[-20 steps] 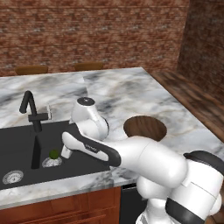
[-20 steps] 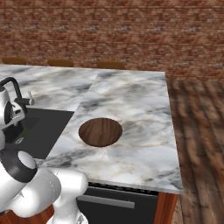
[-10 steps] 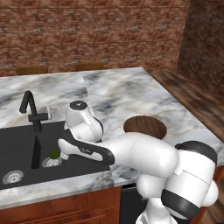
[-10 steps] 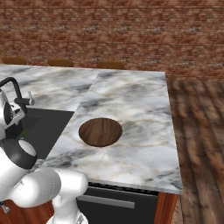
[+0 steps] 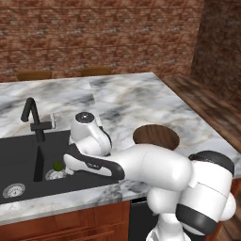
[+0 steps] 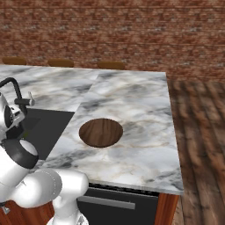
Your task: Pick the tangerines from the cabinet and place them in one bowl. Pick the lime from the sink and place it in the other bowl.
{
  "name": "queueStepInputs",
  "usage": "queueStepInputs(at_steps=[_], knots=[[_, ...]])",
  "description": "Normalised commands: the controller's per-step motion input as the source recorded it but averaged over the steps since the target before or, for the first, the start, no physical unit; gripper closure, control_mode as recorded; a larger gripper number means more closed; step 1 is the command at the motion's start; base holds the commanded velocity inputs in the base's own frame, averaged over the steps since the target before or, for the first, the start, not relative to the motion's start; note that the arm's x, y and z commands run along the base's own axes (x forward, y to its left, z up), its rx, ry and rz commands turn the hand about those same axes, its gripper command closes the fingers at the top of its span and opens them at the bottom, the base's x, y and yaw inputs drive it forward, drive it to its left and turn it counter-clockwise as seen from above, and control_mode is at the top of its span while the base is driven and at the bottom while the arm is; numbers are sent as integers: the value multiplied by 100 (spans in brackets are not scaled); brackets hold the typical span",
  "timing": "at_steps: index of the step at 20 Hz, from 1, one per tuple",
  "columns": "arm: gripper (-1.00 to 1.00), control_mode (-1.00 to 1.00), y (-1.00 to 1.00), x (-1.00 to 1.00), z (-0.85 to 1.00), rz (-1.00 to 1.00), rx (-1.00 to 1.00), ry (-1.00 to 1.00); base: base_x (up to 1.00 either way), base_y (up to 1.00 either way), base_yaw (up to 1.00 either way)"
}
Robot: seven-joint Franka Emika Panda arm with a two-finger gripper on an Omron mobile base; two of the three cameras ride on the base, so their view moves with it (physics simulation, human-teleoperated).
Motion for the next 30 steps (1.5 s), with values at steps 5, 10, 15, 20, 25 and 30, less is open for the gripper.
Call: queueStepInputs(at_steps=[5, 10, 15, 20, 25, 30], knots=[[-100, -100, 0, 0, -17, 0, 2, -5, 0, 0, 0], [-100, -100, 0, 8, -16, 0, 0, -14, 0, 0, 0], [-100, -100, 0, 18, -14, 0, 0, -16, 0, 0, 0], [-100, -100, 5, 33, -5, -1, 4, -10, 0, 0, 0], [-100, -100, 22, 47, 0, -4, 7, -2, 0, 0, 0], [-100, -100, 28, 28, 0, -4, 8, 0, 0, 0, 0]])
